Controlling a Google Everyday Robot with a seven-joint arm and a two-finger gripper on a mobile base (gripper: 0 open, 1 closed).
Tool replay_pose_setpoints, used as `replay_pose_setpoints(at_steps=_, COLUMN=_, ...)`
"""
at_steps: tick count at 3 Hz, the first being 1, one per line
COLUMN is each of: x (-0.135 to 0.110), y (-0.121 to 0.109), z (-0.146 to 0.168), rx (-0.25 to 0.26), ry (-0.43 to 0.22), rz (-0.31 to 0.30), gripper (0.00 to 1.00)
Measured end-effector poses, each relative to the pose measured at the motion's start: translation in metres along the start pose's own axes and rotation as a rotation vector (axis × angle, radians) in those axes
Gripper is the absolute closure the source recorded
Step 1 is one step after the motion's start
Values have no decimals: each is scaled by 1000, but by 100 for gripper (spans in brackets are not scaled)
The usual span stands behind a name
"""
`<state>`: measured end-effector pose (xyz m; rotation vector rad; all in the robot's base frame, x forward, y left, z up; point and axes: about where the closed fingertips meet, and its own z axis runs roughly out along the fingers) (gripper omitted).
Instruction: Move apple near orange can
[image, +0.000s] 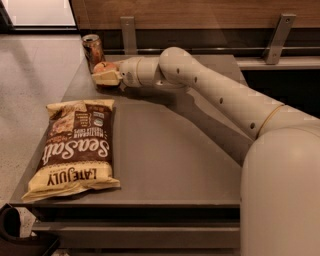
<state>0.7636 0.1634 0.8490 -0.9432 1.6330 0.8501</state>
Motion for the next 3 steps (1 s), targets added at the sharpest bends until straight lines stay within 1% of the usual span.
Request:
replay_pose_setpoints(at_steps=1, x=0, y=2, z=2, rx=-4, ry=0, rz=0, gripper=16)
replay_pose_setpoints(at_steps=2, x=1, y=4, z=5, rx=-9, ry=1, rz=0, gripper=0)
replay_pose_setpoints(at_steps=3, x=1, y=4, z=5, rx=-9, ry=1, rz=0, gripper=0)
